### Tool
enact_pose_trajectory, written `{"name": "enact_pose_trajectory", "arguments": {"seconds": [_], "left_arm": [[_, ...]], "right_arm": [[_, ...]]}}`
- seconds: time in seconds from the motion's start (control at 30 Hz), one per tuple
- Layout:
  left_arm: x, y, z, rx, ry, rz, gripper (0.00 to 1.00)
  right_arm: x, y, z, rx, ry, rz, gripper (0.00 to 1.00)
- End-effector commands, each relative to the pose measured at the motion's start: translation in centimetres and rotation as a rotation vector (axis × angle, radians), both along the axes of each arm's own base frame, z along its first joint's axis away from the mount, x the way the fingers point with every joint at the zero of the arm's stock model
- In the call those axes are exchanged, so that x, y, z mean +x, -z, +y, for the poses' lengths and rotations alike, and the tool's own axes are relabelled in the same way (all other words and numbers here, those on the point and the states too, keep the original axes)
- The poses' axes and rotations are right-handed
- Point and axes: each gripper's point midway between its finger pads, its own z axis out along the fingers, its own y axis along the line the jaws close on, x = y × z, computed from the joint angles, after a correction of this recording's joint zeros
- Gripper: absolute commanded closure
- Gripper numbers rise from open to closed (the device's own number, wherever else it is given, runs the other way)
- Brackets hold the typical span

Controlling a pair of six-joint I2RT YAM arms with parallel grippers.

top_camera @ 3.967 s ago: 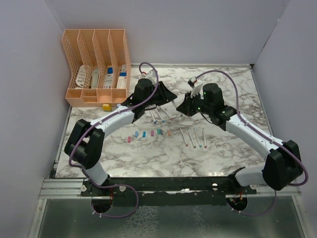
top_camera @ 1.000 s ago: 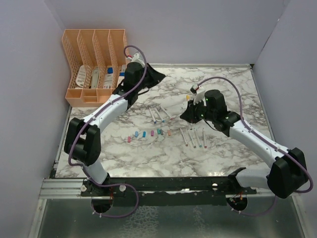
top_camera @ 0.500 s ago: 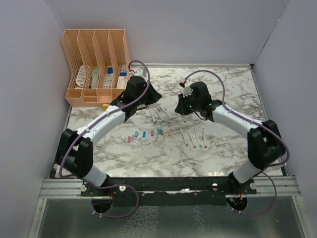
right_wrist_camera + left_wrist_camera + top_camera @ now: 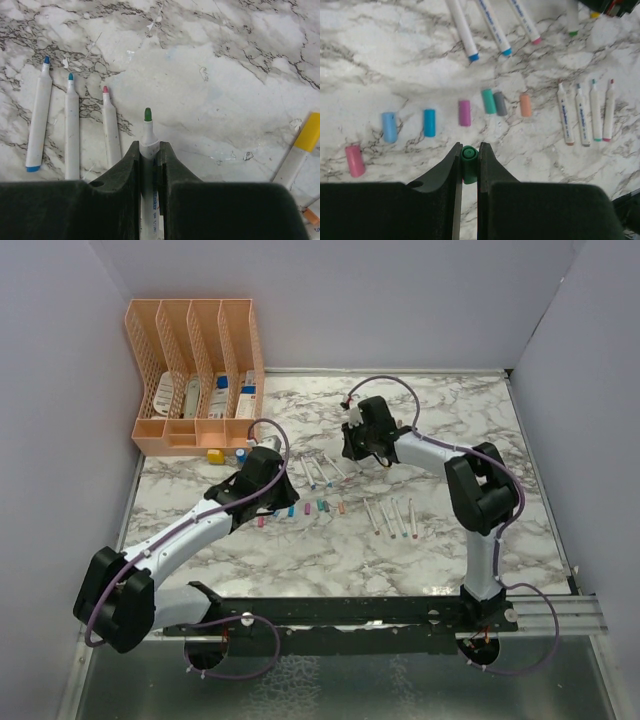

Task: Open the pen caps

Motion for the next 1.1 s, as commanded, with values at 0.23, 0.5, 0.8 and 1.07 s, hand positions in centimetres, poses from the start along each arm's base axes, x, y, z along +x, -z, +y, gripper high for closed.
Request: {"name": "enact_pose_trajectory", "arguments": {"seconds": [0.23, 0.5, 0.8, 1.07], "left_arm": [[-1.9, 1.6, 3.3, 0.102, -0.088, 0.022, 1.0], [0.3, 2.3, 3.5, 0.203, -0.098, 0.023, 1.0], [0.4, 2.4, 2.8, 0.19, -0.07, 0.038, 1.0], [0.2, 3.4, 3.8, 0.24, -0.089, 0.056, 1.0]], "right_arm": [[2.0, 2.2, 0.9, -0.02, 0.0, -0.013, 0.97], [1.6, 2.6, 0.8, -0.012, 0.013, 0.008, 0.63], [2.4, -1.7, 0.4, 0.015, 0.052, -0.074, 0.48], [2.3, -7.7, -0.2, 0.05, 0.074, -0.176, 0.39]]}}
